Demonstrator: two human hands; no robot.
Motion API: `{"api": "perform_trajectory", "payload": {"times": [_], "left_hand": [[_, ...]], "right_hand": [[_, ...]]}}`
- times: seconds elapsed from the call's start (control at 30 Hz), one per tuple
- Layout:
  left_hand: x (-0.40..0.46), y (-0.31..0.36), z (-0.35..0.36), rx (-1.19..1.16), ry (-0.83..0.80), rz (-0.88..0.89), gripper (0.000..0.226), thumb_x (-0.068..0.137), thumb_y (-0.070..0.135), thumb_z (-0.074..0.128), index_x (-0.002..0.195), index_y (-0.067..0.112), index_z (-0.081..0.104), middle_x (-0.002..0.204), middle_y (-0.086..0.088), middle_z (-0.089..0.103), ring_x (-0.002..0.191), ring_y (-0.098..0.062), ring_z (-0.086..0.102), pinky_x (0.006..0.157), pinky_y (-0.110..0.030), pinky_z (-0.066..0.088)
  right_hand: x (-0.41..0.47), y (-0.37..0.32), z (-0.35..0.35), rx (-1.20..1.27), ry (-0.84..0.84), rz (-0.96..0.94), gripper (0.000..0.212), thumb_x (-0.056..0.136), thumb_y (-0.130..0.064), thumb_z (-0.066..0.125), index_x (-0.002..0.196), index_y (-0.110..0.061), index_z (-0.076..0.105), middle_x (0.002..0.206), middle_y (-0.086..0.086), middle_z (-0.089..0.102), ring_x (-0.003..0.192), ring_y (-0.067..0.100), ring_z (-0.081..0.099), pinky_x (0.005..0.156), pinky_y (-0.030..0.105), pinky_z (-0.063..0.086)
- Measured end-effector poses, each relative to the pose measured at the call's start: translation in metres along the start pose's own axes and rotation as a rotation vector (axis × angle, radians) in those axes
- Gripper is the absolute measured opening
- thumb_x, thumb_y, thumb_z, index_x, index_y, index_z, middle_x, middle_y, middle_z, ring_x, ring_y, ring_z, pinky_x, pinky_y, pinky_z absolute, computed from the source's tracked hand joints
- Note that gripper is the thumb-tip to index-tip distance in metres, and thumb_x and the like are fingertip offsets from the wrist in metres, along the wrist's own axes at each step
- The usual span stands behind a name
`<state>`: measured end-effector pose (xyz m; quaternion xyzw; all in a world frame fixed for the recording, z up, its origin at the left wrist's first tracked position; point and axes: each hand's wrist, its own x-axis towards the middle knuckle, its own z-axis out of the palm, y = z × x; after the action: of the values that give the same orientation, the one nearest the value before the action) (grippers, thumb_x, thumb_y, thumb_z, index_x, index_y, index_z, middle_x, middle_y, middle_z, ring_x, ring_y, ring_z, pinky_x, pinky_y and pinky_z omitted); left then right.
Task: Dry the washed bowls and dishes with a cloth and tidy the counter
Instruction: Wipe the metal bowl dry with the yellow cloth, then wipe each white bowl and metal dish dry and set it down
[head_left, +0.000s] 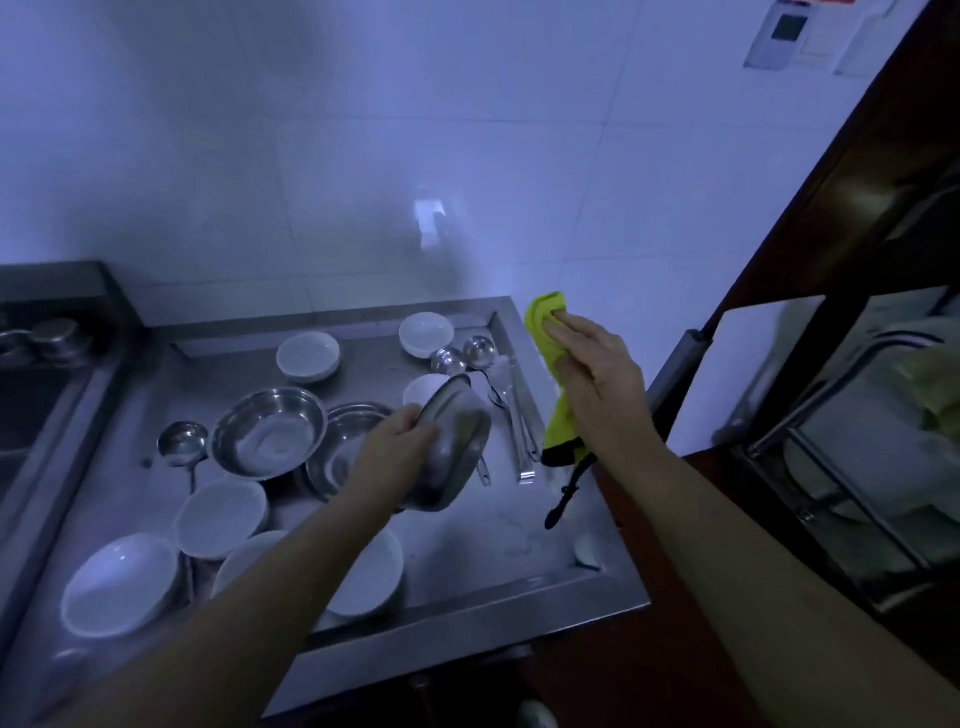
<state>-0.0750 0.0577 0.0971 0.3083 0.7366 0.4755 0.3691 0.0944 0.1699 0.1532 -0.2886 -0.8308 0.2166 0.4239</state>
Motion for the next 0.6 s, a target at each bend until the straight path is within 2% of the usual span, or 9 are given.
{"api": "perform_trajectory", "payload": {"times": [0.07,0.13,0.23,0.3,0.37,0.4,0.47,0.5,0.6], "left_hand": [[0.006,-0.019,0.025,0.200,-0.053,-0.010,0.011,0.078,0.022,0.051,0.085,0.026,0.057,0.084,-0.005,0.062,0.084,-0.029,0.057,0.072,-0.038,0.050],[0.005,-0.042,0.046,0.482,-0.122,0.057,0.018,0.074,0.029,0.050,0.091,0.027,0.057,0.089,-0.004,0.064,0.085,-0.027,0.059,0.069,-0.032,0.045],[0.003,-0.074,0.092,0.729,-0.127,0.204,0.016,0.088,0.028,0.049,0.100,0.030,0.058,0.104,-0.001,0.065,0.096,-0.025,0.059,0.066,-0.026,0.033],[0.004,-0.085,0.113,0.763,-0.140,0.209,0.021,0.089,0.028,0.049,0.106,0.027,0.062,0.107,-0.001,0.067,0.098,-0.025,0.061,0.069,-0.026,0.037],[0.005,-0.090,0.129,0.917,-0.205,0.255,0.018,0.080,0.029,0.060,0.096,0.026,0.066,0.095,-0.001,0.069,0.088,-0.023,0.065,0.065,-0.025,0.042],[0.006,-0.093,0.137,0.989,-0.278,0.292,0.019,0.066,0.029,0.071,0.084,0.025,0.067,0.080,0.001,0.068,0.074,-0.019,0.066,0.056,-0.022,0.041],[0.004,-0.096,0.150,1.156,-0.348,0.285,0.035,0.031,0.024,0.083,0.060,0.025,0.064,0.051,0.004,0.057,0.043,-0.014,0.057,0.038,-0.017,0.034],[0.004,-0.102,0.156,1.196,-0.334,0.280,0.038,0.024,0.023,0.084,0.056,0.025,0.062,0.046,0.004,0.053,0.037,-0.014,0.053,0.034,-0.017,0.032],[0.007,-0.115,0.170,1.225,-0.338,0.234,0.039,0.026,0.024,0.086,0.056,0.027,0.061,0.046,0.005,0.052,0.037,-0.013,0.052,0.033,-0.018,0.033]], "right_hand": [[-0.014,0.037,-0.013,0.050,-0.005,0.247,0.037,0.091,0.009,0.049,0.123,-0.005,0.062,0.124,0.000,0.055,0.115,0.016,0.050,0.100,0.009,0.030],[-0.030,0.063,-0.021,0.100,-0.001,0.409,0.036,0.094,0.004,0.049,0.125,-0.010,0.061,0.127,0.001,0.055,0.122,0.020,0.049,0.106,0.026,0.035],[-0.045,0.099,-0.036,0.147,0.005,0.527,0.034,0.094,0.002,0.051,0.122,-0.014,0.062,0.121,-0.008,0.055,0.113,0.006,0.051,0.099,0.019,0.037],[-0.051,0.122,-0.041,0.194,-0.013,0.591,0.034,0.093,0.003,0.051,0.122,-0.012,0.062,0.120,-0.009,0.057,0.112,0.005,0.051,0.096,0.017,0.038],[-0.053,0.142,-0.043,0.220,-0.036,0.632,0.035,0.092,0.005,0.051,0.122,-0.009,0.062,0.120,-0.007,0.058,0.113,0.006,0.052,0.098,0.020,0.038],[-0.053,0.150,-0.043,0.224,-0.048,0.643,0.035,0.092,0.005,0.051,0.122,-0.008,0.062,0.119,-0.006,0.058,0.113,0.007,0.052,0.098,0.020,0.038],[-0.053,0.164,-0.041,0.226,-0.075,0.650,0.035,0.091,0.006,0.051,0.122,-0.006,0.062,0.119,-0.004,0.059,0.111,0.006,0.052,0.095,0.011,0.038],[-0.053,0.170,-0.040,0.227,-0.092,0.645,0.035,0.090,0.007,0.051,0.121,-0.006,0.062,0.120,-0.003,0.058,0.111,0.006,0.051,0.091,0.005,0.037],[-0.052,0.182,-0.033,0.237,-0.156,0.632,0.037,0.089,0.009,0.051,0.121,-0.005,0.062,0.119,-0.003,0.058,0.109,0.003,0.050,0.088,0.001,0.036]]}}
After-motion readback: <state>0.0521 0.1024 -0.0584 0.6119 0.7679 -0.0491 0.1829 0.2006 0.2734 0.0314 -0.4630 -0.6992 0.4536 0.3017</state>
